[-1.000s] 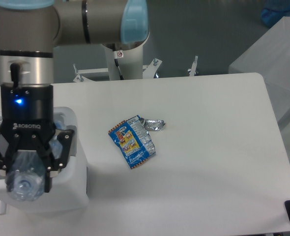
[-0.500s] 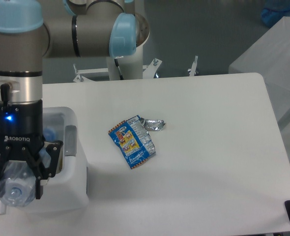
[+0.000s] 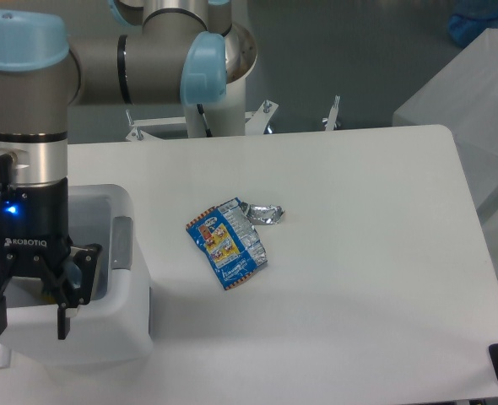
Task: Place the trash in the trash can
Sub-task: 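Move the gripper back toward the silver foil wrapper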
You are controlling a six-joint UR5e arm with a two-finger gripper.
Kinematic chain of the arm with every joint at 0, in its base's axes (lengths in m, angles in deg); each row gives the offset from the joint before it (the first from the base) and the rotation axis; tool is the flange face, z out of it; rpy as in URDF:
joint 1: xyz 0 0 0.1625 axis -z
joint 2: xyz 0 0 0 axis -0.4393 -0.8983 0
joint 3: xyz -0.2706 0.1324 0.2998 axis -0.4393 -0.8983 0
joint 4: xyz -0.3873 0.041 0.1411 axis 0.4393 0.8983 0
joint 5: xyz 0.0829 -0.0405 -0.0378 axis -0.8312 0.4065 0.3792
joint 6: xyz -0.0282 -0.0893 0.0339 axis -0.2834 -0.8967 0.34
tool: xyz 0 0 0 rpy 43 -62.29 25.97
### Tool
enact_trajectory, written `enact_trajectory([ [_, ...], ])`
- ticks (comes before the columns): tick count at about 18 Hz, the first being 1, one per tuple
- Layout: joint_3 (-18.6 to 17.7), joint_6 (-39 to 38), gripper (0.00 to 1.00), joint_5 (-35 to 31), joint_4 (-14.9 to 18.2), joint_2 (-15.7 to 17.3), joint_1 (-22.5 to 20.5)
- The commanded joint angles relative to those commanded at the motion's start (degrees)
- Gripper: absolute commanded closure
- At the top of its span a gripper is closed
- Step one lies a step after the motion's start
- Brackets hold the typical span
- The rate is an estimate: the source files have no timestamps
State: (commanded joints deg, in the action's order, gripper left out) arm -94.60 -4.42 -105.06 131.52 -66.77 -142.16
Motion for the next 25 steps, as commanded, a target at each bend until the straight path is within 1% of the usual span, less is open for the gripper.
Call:
enact_trajectory([
  [2,-1.76,0.18,0.27,0.0,0.09,0.88,0.0],
  [3,-2.11,0.18,0.19,0.0,0.0,1.23,-0.26],
  [4,-2.2,0.27,0.08,-0.09,0.0,1.24,-0.79],
  [5,-2.21,0.18,0.04,-0.26,0.09,1.5,-2.53],
  [6,-2.55,-0.17,0.0,-0.35,0.09,2.2,-5.25],
  [7,-3.25,-0.35,0.0,-0.35,0.09,2.99,-7.45],
  [8,-4.39,-0.26,0.0,-0.35,0.09,3.69,-8.95],
  [10,-6.94,0.09,0.0,-0.26,0.09,4.83,-13.42],
  [13,-11.24,0.35,0.0,-0.44,0.0,5.89,-18.17],
  [16,-12.05,0.18,0.0,-0.26,0.0,5.98,-23.89],
  [18,-13.1,0.0,0.0,-0.26,0.09,5.89,-25.66],
  [20,-16.6,0.7,0.0,-0.18,0.09,6.33,-26.45],
  [22,-20.55,1.93,0.0,-0.18,0.09,7.91,-27.42],
  [25,-28.11,9.99,0.0,-0.26,0.17,10.98,-28.47],
])
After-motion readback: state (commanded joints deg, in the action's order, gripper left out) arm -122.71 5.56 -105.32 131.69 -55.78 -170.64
